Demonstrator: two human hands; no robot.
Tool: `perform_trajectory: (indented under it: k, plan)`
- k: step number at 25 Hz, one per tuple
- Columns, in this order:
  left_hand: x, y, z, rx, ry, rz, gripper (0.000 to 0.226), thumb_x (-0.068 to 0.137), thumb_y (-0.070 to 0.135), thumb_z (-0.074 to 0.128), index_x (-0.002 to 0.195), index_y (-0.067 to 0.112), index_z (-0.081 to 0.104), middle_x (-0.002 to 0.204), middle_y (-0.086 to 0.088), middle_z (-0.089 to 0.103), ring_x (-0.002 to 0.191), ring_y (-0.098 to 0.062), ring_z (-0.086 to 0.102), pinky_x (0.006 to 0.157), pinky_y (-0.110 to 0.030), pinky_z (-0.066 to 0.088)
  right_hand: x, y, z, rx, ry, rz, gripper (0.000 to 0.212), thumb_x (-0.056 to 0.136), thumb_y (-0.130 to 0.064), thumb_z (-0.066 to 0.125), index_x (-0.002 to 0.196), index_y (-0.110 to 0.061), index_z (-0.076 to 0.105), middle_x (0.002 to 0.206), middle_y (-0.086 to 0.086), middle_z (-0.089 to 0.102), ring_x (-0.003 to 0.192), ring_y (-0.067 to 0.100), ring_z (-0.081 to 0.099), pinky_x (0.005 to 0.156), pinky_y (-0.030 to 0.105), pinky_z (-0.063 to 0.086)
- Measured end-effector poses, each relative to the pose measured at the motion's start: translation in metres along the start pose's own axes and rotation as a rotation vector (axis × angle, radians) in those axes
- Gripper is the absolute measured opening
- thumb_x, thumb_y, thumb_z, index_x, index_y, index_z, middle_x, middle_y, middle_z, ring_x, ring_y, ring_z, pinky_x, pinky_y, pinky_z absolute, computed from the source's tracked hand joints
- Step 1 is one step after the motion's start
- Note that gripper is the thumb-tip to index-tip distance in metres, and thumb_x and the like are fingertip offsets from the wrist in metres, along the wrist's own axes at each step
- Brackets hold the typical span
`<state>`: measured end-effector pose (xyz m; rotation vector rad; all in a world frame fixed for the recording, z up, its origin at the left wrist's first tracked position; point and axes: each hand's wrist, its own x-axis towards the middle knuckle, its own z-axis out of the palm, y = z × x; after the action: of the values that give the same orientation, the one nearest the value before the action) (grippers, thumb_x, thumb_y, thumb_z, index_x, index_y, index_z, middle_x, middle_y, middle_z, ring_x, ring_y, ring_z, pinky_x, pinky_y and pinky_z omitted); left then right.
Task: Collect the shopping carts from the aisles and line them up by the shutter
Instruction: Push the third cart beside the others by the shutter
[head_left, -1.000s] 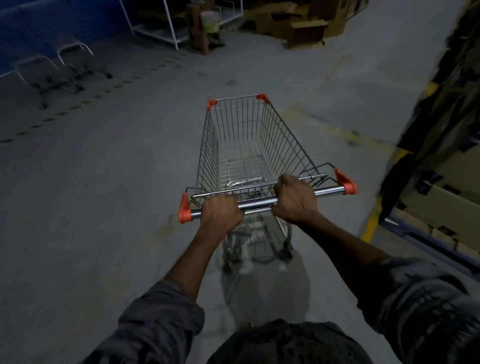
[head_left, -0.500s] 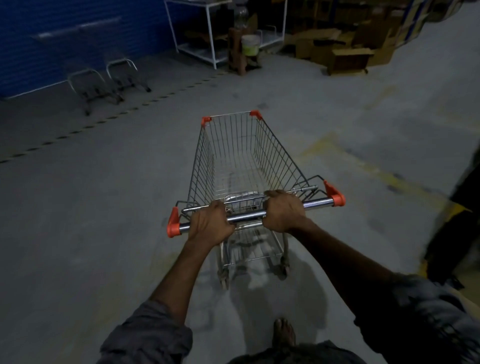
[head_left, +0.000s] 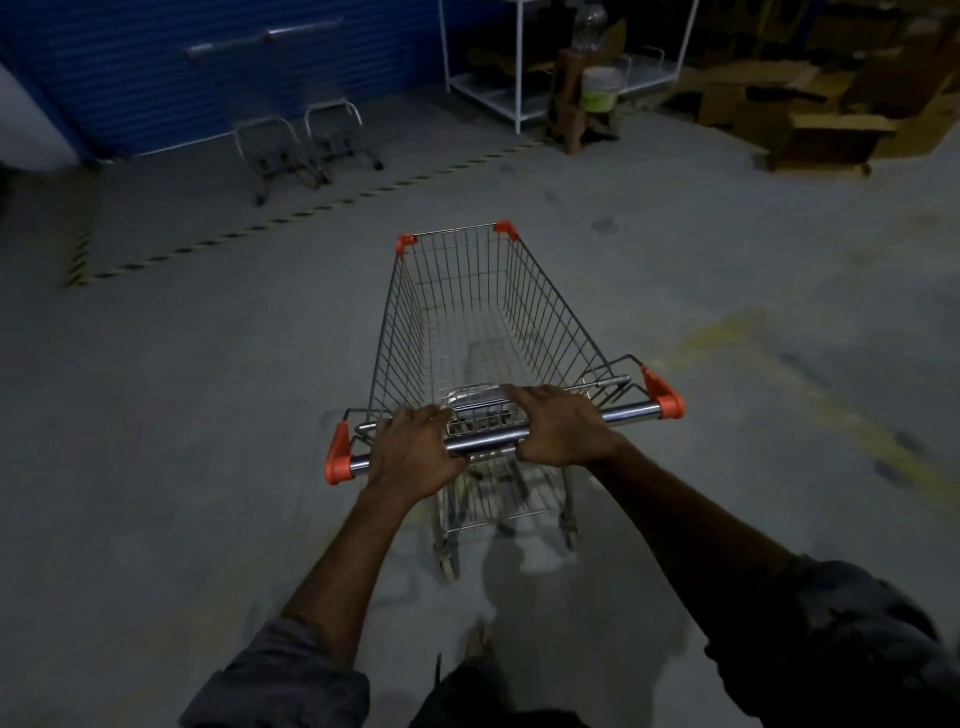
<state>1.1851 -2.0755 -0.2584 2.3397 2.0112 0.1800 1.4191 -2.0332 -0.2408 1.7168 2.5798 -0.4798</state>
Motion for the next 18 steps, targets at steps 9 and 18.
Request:
perform_trajectory:
  k: [9, 18]
  plan:
    - [0.160, -0.102, -0.014, -0.131, -0.378, -0.098, 0.103, 0.076, 0.070, 0.072, 0.160, 0.037, 0.022, 0.164, -0.001, 0.027, 0.148, -0.031, 0.024, 0.117, -0.047, 0.031, 0.170, -0.004, -0.028, -0.054, -0.033, -0.083, 0.095, 0.069, -0.070, 0.047, 0.154, -0.028, 0.036, 0.158, 0.005, 0.040, 0.143, 0.030, 0.038, 0.111, 0.051, 0.039]
    - [0.297, -0.153, -0.011, -0.166, -0.238, -0.094, 0.097, 0.073, 0.073, 0.066, 0.156, 0.033, 0.035, 0.159, -0.002, 0.040, 0.142, -0.030, 0.037, 0.113, -0.041, 0.037, 0.333, 0.018, -0.075, 0.006, -0.130, -0.009, 0.093, 0.068, -0.047, 0.055, 0.156, -0.029, 0.031, 0.160, 0.004, 0.036, 0.146, 0.029, 0.033, 0.116, 0.050, 0.035]
